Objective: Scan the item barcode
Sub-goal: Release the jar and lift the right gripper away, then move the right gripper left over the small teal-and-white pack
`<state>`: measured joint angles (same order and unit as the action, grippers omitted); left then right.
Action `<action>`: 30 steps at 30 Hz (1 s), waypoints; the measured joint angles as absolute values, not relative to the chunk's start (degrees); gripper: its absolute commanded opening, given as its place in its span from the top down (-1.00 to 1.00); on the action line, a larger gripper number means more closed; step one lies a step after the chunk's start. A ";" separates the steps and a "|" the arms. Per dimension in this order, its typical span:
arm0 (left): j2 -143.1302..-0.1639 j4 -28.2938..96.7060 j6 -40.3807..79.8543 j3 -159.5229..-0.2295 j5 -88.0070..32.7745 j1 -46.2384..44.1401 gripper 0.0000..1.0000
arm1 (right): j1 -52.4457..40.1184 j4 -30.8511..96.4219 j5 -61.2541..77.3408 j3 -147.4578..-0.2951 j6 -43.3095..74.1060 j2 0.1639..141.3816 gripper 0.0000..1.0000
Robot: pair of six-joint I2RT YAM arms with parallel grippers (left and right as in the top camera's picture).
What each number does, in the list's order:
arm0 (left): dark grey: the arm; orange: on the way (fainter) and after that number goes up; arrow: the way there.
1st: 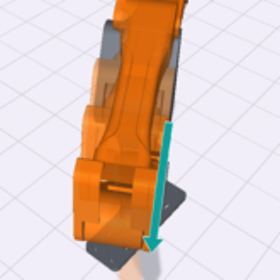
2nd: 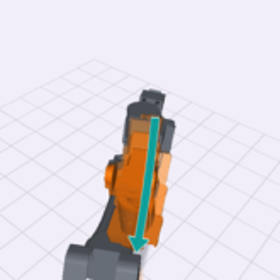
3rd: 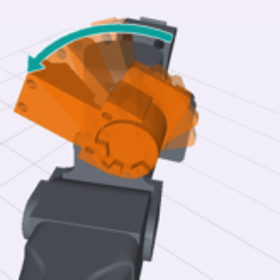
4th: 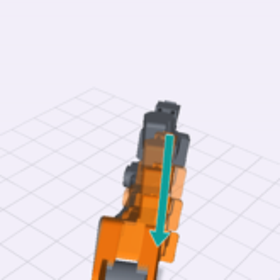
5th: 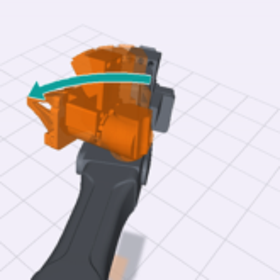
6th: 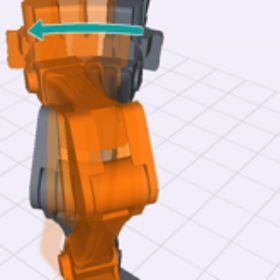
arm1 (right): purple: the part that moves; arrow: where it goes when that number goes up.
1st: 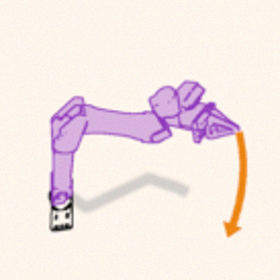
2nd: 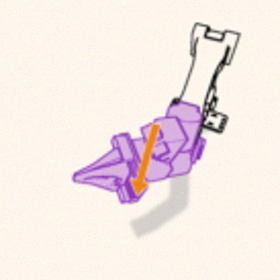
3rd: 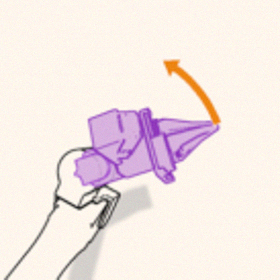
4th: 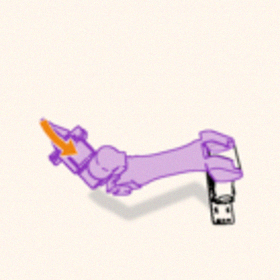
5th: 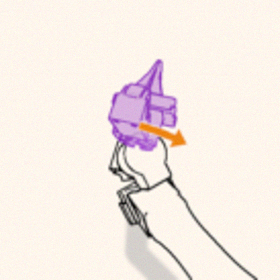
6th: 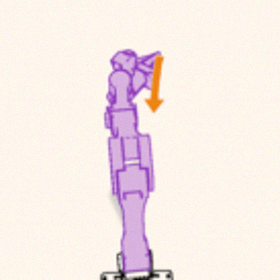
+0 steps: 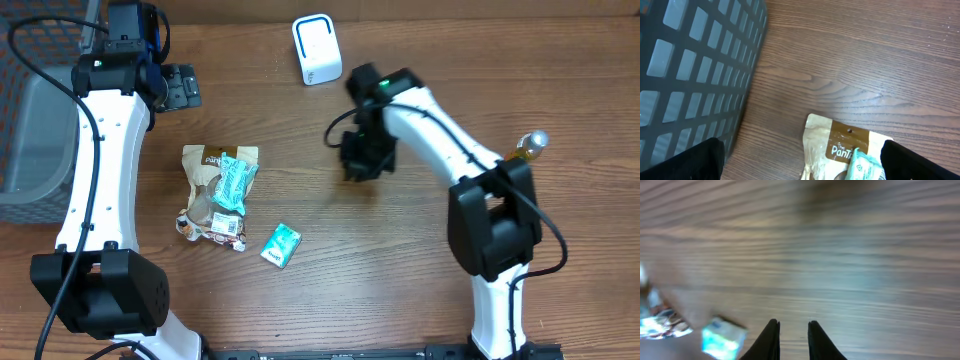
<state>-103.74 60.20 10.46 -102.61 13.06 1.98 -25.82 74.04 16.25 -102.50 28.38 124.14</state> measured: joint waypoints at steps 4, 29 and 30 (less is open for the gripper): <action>-103.74 60.20 10.46 -102.61 13.06 1.98 -0.99 | -29.50 70.39 17.37 -102.52 31.66 124.14 0.68; -103.74 60.20 10.46 -102.61 13.06 1.98 -1.00 | -28.67 76.27 20.27 -102.41 31.51 124.14 0.93; -103.74 60.20 10.46 -102.61 13.06 1.98 -0.99 | -28.80 76.60 20.34 -102.41 31.38 124.14 0.93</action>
<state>-103.74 60.20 10.46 -102.61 13.06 1.98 -28.80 76.60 20.34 -102.41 31.38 124.14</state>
